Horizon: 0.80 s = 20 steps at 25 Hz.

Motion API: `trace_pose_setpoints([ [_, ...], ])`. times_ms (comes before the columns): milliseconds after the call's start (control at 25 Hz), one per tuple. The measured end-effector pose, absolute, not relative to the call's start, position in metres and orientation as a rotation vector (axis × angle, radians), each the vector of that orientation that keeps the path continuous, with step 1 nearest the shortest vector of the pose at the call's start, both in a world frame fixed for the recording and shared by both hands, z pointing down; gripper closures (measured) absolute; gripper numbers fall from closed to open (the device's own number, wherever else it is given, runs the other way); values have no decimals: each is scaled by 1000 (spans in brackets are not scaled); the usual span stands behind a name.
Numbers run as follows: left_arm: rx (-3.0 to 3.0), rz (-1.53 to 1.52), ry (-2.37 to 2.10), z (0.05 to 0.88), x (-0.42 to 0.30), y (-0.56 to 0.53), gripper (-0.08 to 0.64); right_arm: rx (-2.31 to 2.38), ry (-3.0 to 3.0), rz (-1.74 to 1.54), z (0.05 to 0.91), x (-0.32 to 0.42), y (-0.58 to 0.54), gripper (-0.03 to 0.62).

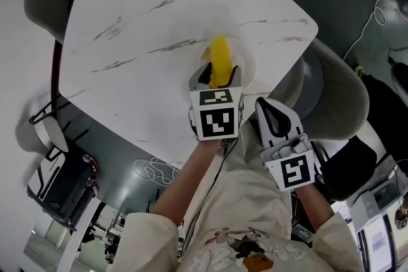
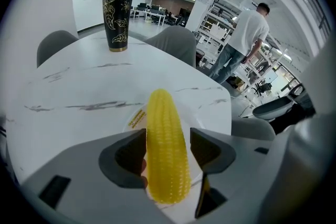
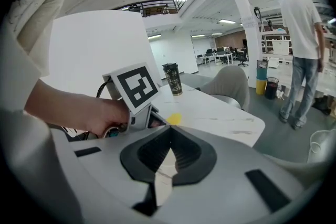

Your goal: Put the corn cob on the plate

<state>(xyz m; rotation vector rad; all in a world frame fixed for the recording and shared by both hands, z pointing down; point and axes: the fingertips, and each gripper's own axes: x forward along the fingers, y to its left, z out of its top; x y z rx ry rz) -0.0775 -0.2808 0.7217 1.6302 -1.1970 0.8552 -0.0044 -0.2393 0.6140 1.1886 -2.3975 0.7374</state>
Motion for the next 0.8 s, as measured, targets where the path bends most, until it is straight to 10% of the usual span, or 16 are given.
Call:
trace_pose_setpoints([
  [800, 1705, 748, -1179, 647, -76, -244, 324, 1142, -2473, 529, 562, -12, -230, 589],
])
